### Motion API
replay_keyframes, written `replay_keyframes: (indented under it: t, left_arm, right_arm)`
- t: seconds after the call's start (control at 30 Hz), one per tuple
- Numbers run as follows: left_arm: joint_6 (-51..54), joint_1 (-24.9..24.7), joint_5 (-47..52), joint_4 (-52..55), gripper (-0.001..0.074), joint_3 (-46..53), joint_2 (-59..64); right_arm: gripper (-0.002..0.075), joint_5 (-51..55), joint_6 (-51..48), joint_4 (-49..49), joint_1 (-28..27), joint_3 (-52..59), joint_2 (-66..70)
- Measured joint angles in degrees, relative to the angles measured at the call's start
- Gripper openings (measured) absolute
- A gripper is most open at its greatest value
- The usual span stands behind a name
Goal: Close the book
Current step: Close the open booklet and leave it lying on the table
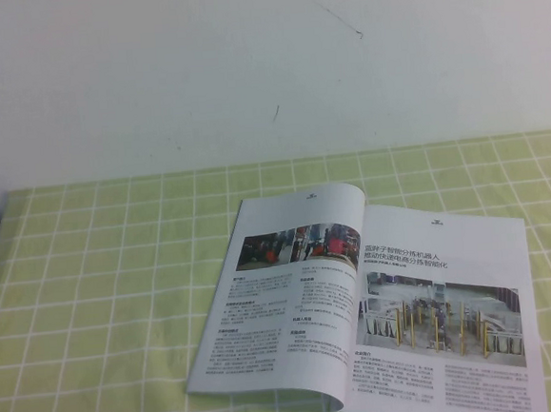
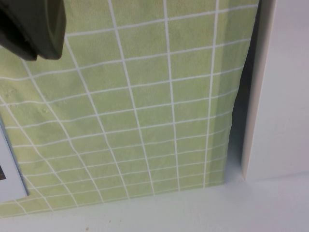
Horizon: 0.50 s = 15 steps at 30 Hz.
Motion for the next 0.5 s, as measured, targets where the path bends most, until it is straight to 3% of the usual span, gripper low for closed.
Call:
replay_keyframes:
  t: [0.23,0.5]
  left_arm:
    - [0.0,0.0,-8.9,0.0,-0.0003,0.6,0.0]
    - [0.0,0.0,-34.4,0.0,-0.0003,0.6,0.0]
  right_arm:
    - [-0.0003,-3.8,0.0,-0.5,0.0,0.3,0.0]
    - [-0.0003,-26.5,0.0,-0.6,0.0,0.4,0.0]
